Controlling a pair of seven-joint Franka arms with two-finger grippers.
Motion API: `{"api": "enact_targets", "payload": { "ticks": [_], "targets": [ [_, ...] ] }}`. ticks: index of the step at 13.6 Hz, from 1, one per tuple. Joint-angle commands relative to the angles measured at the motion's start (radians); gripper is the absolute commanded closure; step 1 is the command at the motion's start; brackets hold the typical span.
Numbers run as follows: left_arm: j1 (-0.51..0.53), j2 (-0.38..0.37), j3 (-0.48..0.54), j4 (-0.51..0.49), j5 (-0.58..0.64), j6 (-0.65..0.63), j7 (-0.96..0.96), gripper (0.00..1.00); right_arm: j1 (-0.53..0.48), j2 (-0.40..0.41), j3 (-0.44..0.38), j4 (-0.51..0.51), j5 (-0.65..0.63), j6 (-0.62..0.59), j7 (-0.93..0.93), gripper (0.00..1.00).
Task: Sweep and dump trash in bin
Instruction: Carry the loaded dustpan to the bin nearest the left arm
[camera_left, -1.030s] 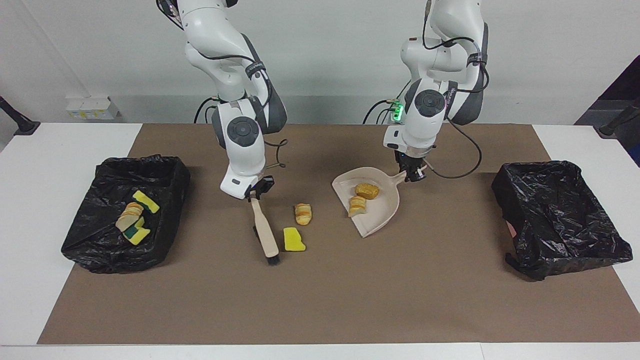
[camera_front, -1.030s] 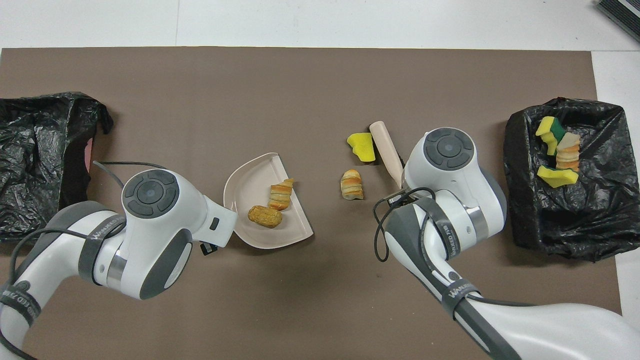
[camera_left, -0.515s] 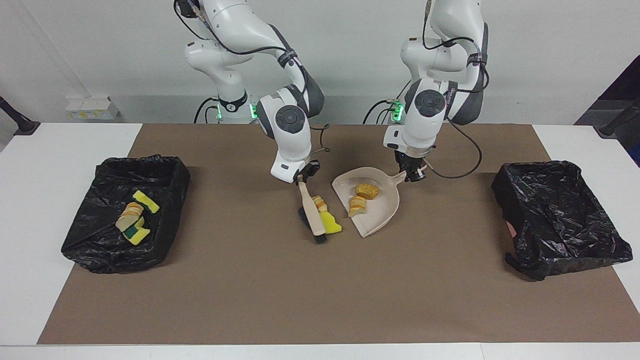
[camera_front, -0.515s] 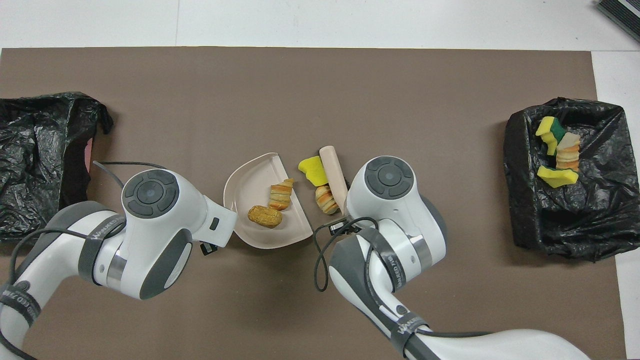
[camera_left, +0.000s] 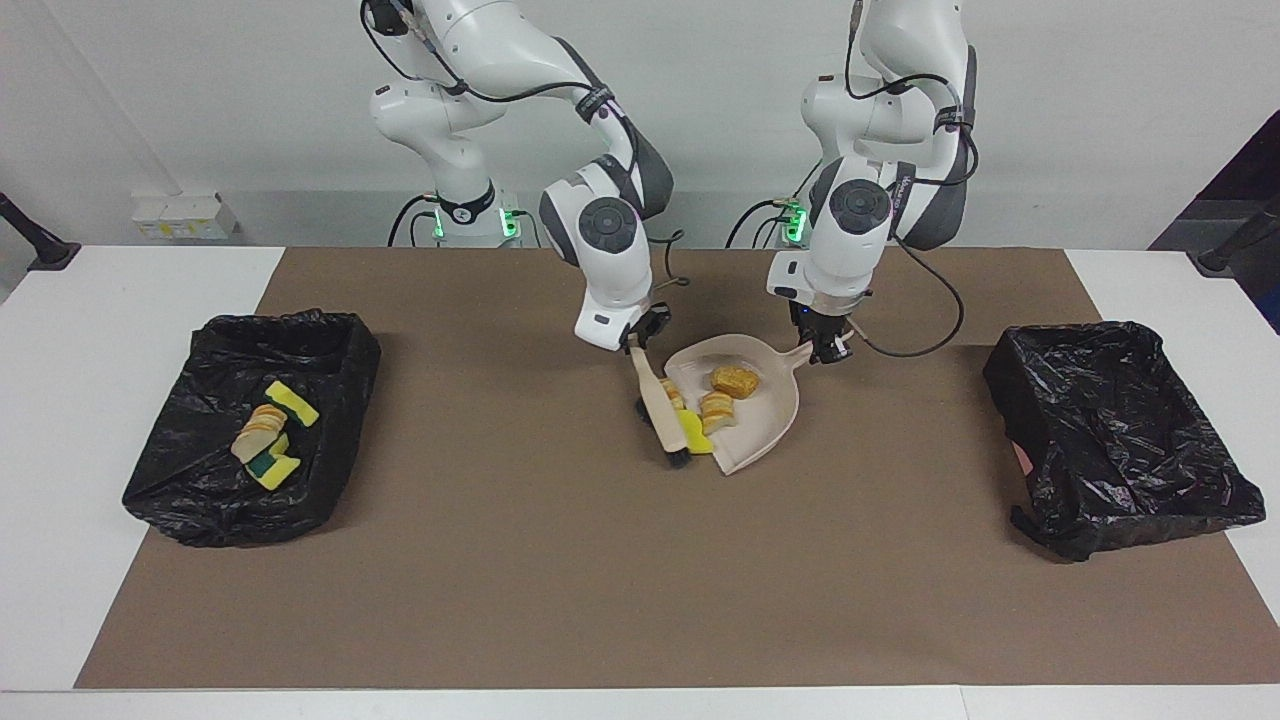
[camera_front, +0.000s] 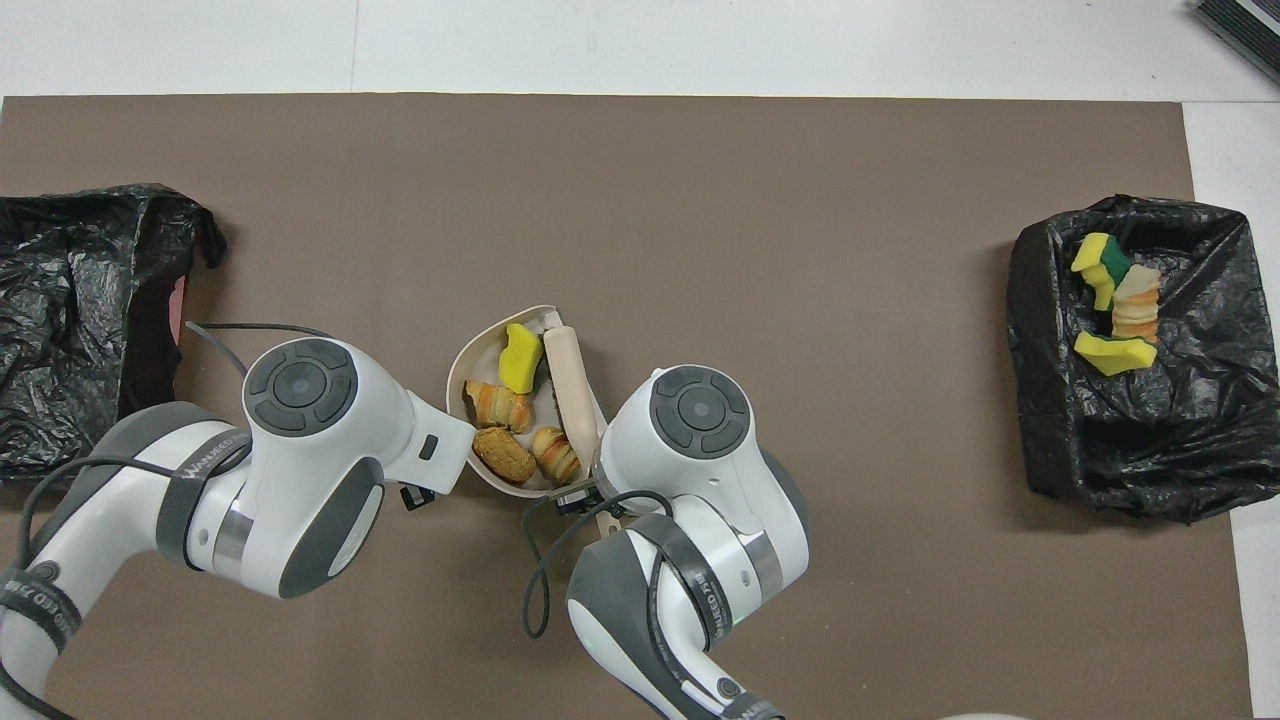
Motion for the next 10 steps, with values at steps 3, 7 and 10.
{"api": "enact_targets", "payload": {
  "ticks": [3,7,10],
  "targets": [
    [0.025,-0.008,0.004,-0.007,-0.041,0.000,-0.048,1.00,-0.087,-0.002,-0.010,0.036,-0.025,-0.093,-0.001,1.00],
    [0.090,-0.037,0.003,0.002,-0.124,-0.007,-0.048,1.00,-0.075,-0.045,-0.009,0.058,-0.171,-0.233,0.091,1.00],
    [0.119,-0.089,0.012,0.019,-0.124,-0.021,-0.066,1.00,0.020,-0.084,-0.002,0.024,-0.205,-0.219,0.293,1.00]
  ]
}}
